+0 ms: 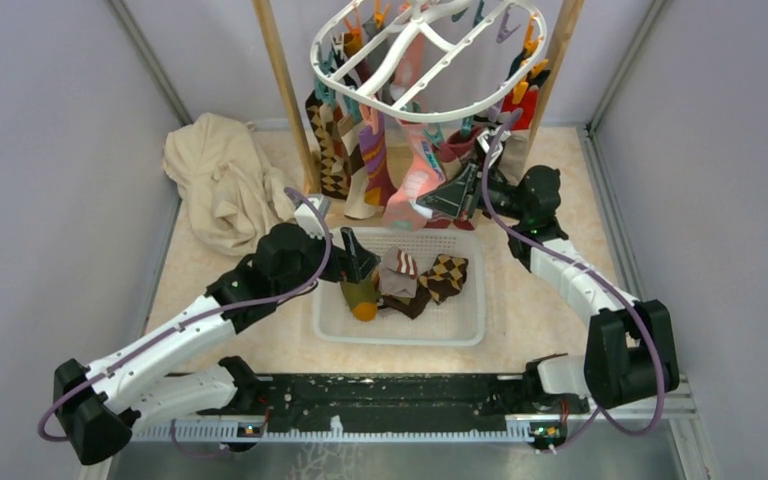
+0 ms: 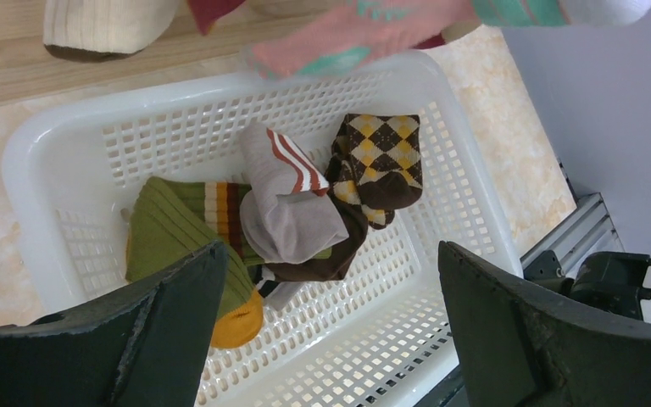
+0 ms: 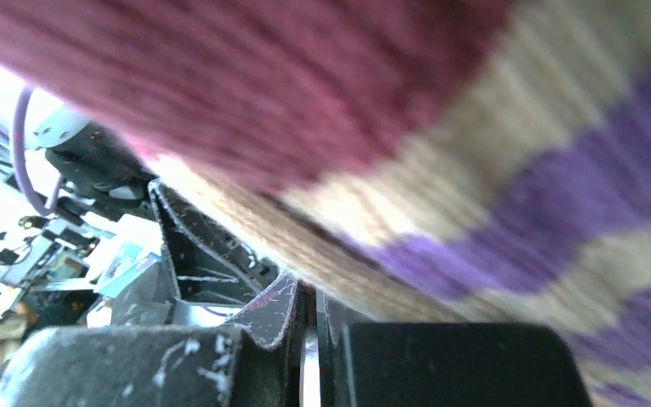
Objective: Remove the socks clipped to the hanger
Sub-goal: Remove the sock from the hanger.
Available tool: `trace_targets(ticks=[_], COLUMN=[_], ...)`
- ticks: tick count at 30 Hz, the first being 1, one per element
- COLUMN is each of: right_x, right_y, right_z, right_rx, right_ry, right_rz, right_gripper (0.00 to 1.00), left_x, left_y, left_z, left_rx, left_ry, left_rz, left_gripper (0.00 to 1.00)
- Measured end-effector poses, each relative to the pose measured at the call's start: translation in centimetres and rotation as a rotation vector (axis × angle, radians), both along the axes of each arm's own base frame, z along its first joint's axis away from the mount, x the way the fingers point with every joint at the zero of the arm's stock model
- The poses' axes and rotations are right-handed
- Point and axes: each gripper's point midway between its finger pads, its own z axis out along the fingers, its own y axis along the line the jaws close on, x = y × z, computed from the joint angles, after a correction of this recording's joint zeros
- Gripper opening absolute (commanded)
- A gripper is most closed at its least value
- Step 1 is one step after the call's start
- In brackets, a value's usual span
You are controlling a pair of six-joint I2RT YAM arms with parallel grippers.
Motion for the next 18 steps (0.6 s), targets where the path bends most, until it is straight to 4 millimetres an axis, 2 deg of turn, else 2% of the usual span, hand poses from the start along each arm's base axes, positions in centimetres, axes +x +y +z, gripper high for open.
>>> trace_targets(ticks=[8,18], right_x=[-1.5,-4.0], right_y=[0.1,-0.1], right_z=[0.6,-3.6], right_rx=[0.020,0.017], right_ry=[0.066,0.215], right_rz=[0.059,0.126], right_gripper=[0.00,0.01], left_x=[0.2,1.1], left_y=[-0.8,-1.9], left_z=[1.7,3.7], left_rx=[-0.024,-0.032], left_ry=[-0.032,-0.081], left_rz=[-0.032,-0.054], left_gripper=[0.99,0.99])
